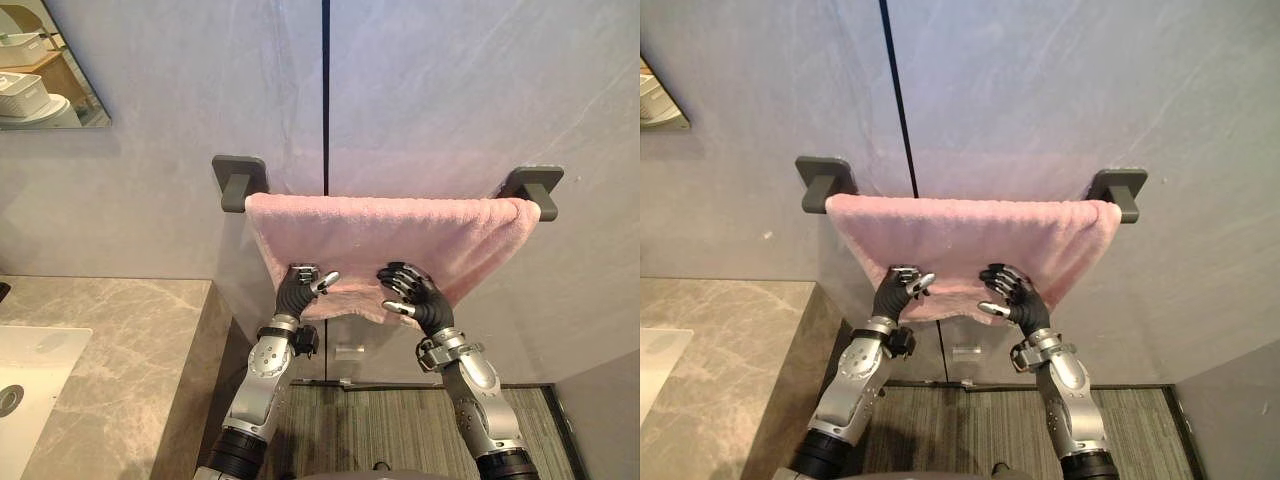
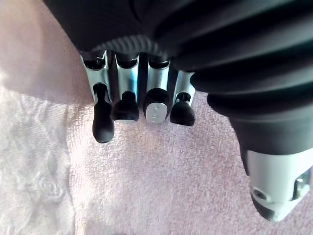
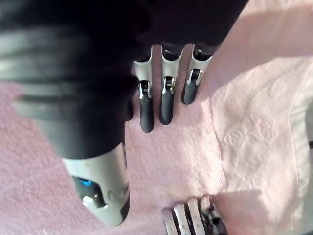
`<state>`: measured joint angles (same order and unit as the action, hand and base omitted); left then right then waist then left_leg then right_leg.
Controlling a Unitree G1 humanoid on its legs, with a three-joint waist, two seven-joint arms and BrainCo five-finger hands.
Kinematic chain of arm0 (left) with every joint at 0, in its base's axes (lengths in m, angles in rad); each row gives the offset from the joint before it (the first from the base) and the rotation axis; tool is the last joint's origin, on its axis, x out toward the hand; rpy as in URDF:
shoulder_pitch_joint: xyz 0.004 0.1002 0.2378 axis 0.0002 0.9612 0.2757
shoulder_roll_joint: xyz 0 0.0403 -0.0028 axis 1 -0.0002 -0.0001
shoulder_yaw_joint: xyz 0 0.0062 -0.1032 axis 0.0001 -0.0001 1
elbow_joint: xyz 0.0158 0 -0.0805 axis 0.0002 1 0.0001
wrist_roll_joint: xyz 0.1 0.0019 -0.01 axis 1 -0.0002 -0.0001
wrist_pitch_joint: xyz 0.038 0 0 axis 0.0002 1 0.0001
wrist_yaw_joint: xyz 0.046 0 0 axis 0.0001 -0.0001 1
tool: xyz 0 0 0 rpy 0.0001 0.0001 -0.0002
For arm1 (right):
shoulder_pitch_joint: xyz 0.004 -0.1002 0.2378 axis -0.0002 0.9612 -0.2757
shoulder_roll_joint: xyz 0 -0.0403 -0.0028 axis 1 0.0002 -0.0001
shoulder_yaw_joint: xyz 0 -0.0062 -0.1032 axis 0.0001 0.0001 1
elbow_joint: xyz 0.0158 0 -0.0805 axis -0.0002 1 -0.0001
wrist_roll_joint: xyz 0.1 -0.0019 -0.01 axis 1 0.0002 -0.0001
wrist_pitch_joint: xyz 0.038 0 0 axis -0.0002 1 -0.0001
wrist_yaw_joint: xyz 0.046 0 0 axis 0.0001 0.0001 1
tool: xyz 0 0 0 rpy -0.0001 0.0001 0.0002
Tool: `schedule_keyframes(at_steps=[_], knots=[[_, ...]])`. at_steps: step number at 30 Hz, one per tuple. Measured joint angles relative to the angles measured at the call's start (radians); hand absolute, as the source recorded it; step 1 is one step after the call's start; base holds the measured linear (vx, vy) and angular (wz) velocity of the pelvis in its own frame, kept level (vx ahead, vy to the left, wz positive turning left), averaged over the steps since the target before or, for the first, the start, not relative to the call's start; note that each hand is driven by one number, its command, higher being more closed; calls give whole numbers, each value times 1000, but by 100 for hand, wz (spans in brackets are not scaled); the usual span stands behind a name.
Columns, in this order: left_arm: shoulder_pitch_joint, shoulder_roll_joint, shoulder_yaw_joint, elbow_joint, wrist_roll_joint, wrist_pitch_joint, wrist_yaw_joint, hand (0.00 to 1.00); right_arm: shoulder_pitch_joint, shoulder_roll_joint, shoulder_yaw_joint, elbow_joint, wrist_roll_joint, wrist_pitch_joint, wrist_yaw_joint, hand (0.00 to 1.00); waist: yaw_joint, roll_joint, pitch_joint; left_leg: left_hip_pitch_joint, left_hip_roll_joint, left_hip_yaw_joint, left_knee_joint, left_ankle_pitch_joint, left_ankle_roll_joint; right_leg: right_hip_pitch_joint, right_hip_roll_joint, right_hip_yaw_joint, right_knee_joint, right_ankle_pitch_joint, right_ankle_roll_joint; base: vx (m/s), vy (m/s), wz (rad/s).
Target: Organize washtable
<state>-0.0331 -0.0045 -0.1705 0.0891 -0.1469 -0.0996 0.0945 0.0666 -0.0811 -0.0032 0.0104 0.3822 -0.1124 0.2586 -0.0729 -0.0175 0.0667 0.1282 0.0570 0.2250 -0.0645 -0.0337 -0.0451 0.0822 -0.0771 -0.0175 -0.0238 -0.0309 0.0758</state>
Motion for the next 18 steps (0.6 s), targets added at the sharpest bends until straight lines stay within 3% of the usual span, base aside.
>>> schedule_keyframes(at_steps=[9, 18], knots=[[62, -12, 139, -1, -20, -17, -3, 0, 21, 35, -131, 0, -40, -17, -47, 0, 1, 0, 0, -1, -1, 1, -2, 0, 0, -1, 0, 2, -5, 2, 3, -13, -15, 0], [120, -27, 164, -15, -42, -23, -8, 0, 69, 44, -190, -29, -102, -33, -87, 0, 4, 3, 1, -12, -2, -9, 0, -1, 0, 3, -4, -4, -7, 2, 4, 0, -13, 3]])
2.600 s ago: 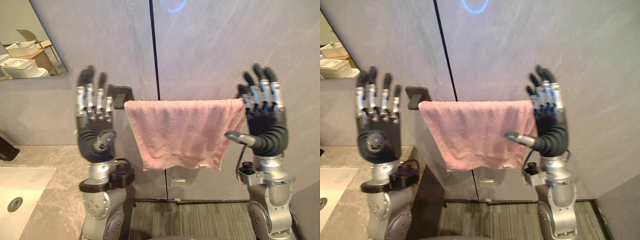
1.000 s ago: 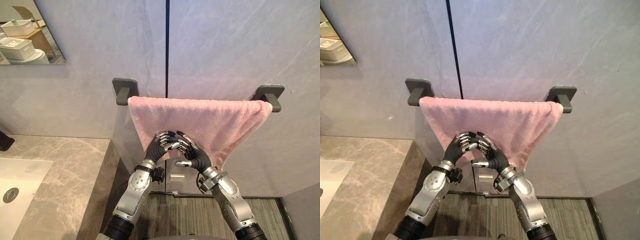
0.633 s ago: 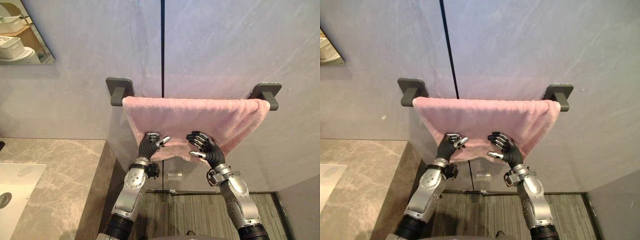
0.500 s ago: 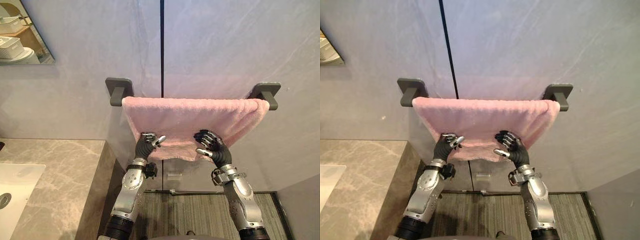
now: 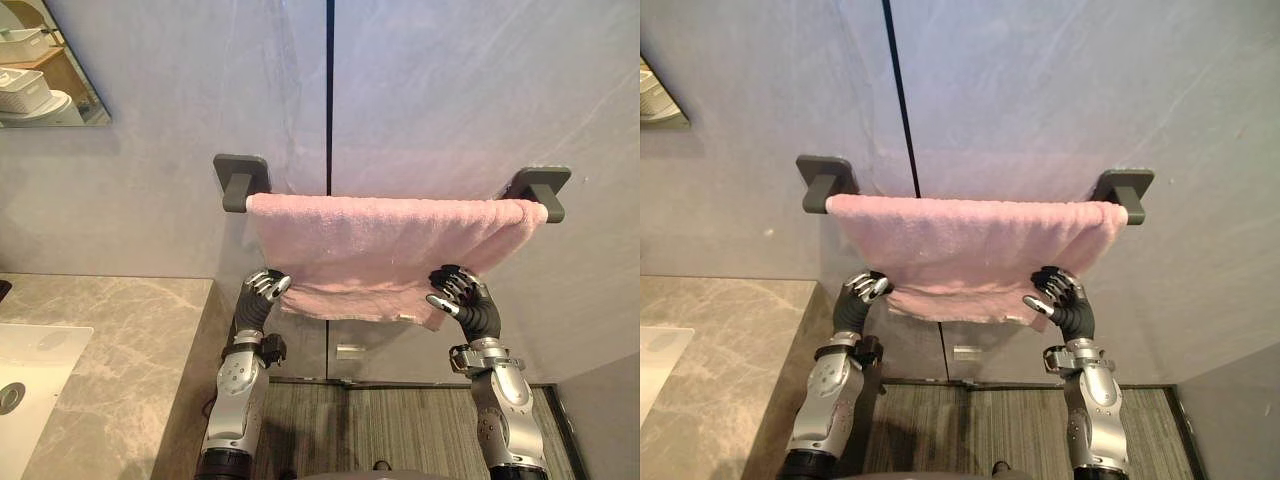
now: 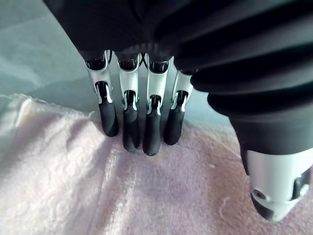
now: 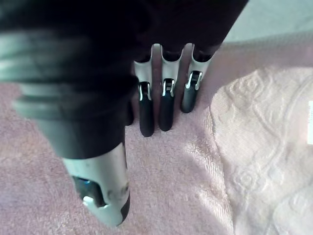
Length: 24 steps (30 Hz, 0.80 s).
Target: Organize washtable
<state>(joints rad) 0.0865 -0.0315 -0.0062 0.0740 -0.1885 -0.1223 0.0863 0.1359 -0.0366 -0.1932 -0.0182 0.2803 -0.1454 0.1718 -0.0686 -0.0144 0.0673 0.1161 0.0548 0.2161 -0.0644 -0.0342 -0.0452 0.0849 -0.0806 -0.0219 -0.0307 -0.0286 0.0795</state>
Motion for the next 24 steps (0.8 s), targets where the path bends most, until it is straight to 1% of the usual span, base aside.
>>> schedule_keyframes(at_steps=[5, 7, 12, 17, 19, 20, 22, 24], knots=[[36, -5, 0, -20, -7, -3, -12, 0, 29, 20, -5, 0, -41, -5, -26, 0, 1, 5, 1, -2, -1, -5, 1, 0, 0, 1, -2, -5, 2, -1, 1, 0, 0, 2], [59, -5, 0, -33, -7, -8, -19, 0, 33, 27, -8, 0, -59, -5, -41, 0, 0, 11, 3, -1, -2, -6, 1, 0, 0, 1, -3, -5, 5, -1, 2, 0, 0, 0], [94, -8, 0, -33, -7, -16, -19, 0, 67, 36, -26, -3, -65, -6, -64, 0, 4, 14, 2, 2, -2, -7, 1, 0, 0, 2, -4, -6, 9, -2, 3, 0, 0, 0], [158, -27, 0, -34, -7, -17, -20, 0, 150, 67, -40, -85, -43, -11, -69, 0, 8, 15, 2, 5, 1, -6, 1, 0, 0, 4, -7, -8, 14, -6, 7, 0, 0, 0], [179, -31, -1, -33, -7, -17, -21, 0, 172, 72, -40, -103, -28, -26, -68, 0, 11, 15, 2, 11, 2, -2, 1, -1, 1, 5, -7, -8, 21, -8, 9, -7, -3, -6], [188, -35, -2, -33, -7, -17, -24, 0, 189, 74, -40, -117, -3, -27, -68, 0, 18, 15, 2, 17, 2, 4, 1, -3, 2, 5, -8, -6, 29, -14, 10, -21, -10, -9], [204, -36, -1, -33, -8, -17, -38, 0, 213, 78, -38, -128, 34, -34, -63, 0, 23, 15, 1, 23, 1, 6, 4, -6, 5, 6, -10, -7, 41, -21, 12, -33, -14, -3], [222, -38, -4, -33, -7, -17, -47, 0, 226, 86, -35, -128, 50, -37, -62, 0, 27, 15, 1, 23, 1, 9, 13, -11, 7, 6, -12, -6, 46, -23, 12, -34, -14, -1]])
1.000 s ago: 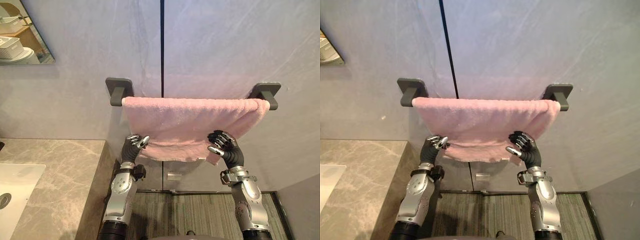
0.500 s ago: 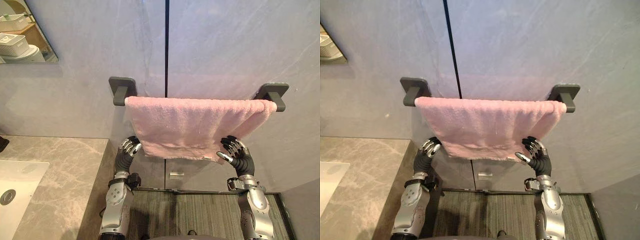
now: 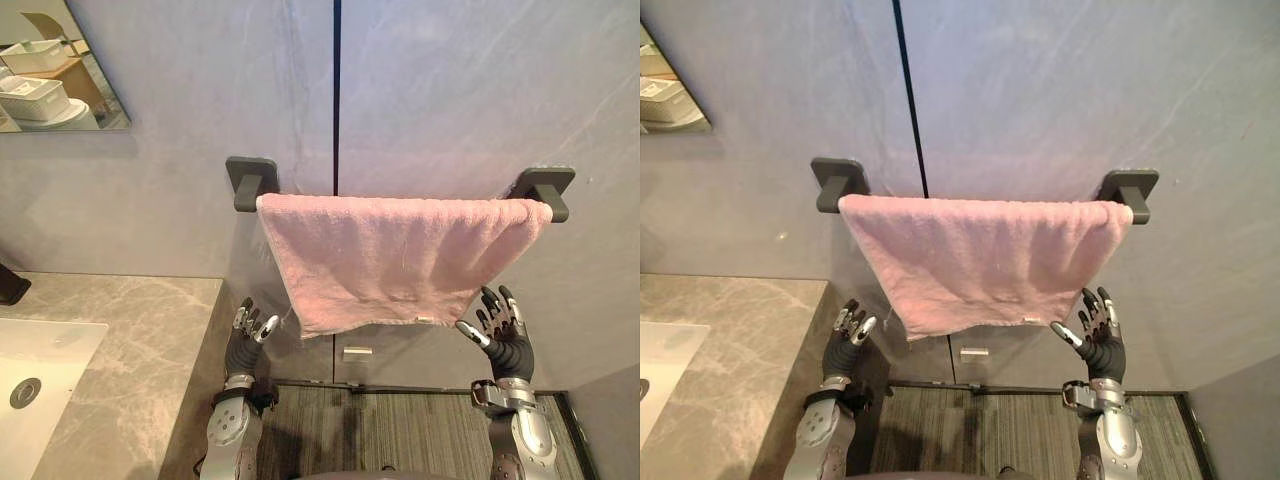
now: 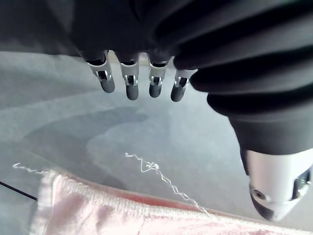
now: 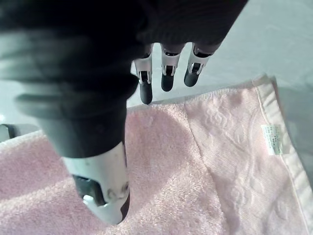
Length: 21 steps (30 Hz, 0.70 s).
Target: Organize washtable
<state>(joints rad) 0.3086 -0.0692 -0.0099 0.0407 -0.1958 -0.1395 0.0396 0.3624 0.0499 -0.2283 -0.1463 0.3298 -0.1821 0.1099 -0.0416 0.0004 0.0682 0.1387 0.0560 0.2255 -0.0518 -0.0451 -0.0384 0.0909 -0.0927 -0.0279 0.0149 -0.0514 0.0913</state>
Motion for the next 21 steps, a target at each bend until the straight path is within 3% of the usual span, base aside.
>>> schedule_keyframes(at_steps=[13, 21], knots=[[44, 0, -19, 93, 15, 5, -19, 0, 79, 10, 50, 15, -31, 0, -1, 0, 4, -15, -11, -21, 13, 27, 59, -39, -3, -5, -3, 5, 1, -4, -1, -13, -14, -3], [42, 13, -18, 218, 47, 12, -15, 0, 84, 0, 101, 271, -157, 12, -26, 0, 9, -20, -21, -17, 14, 32, 66, -40, -3, 3, -6, 1, 7, -5, -2, -15, -5, 1]])
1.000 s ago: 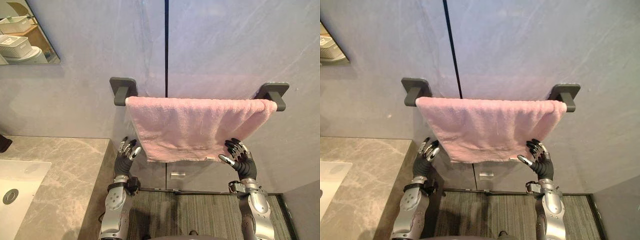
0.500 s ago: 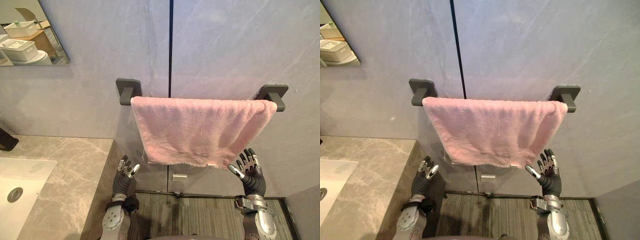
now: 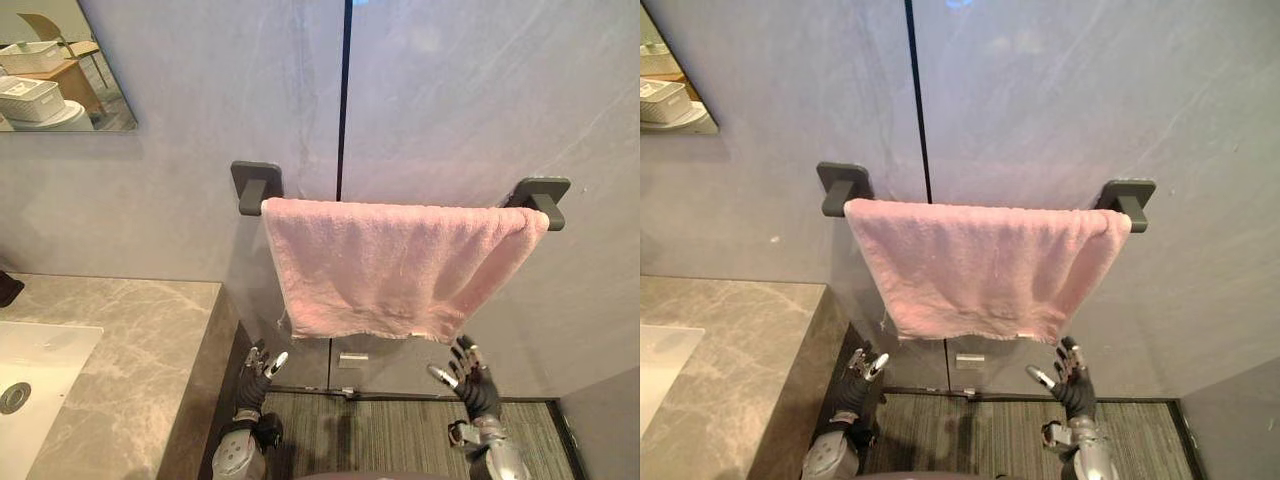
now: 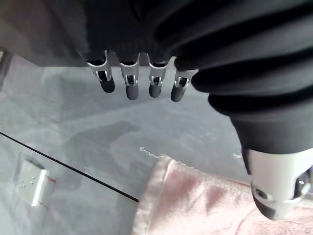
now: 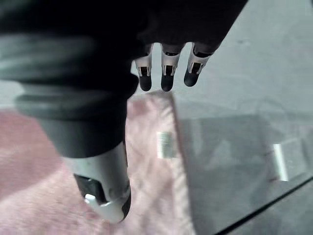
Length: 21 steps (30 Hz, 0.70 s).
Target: Organize washtable
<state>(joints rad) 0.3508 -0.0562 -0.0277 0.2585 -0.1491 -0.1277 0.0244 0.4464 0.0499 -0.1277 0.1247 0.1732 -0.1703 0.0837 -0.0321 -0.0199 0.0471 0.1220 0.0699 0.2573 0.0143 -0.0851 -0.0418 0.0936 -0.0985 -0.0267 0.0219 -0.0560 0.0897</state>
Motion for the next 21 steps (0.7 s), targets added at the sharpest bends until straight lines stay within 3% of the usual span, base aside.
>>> schedule_keyframes(at_steps=[10, 21], knots=[[1, 3, 1, 199, 15, 11, 28, 0, -5, -19, 11, 211, -10, 6, -41, 0, 18, 21, -24, 13, 2, 5, -18, 4, -5, -9, 5, -2, 30, -18, -9, -60, -23, -1], [-58, 27, 33, 431, 43, 11, 65, 0, -111, -19, 10, 540, -51, 29, -52, 0, 21, 10, -21, 49, 0, -8, -56, 26, -14, 16, 15, -9, 3, -17, -10, 33, -17, 1]])
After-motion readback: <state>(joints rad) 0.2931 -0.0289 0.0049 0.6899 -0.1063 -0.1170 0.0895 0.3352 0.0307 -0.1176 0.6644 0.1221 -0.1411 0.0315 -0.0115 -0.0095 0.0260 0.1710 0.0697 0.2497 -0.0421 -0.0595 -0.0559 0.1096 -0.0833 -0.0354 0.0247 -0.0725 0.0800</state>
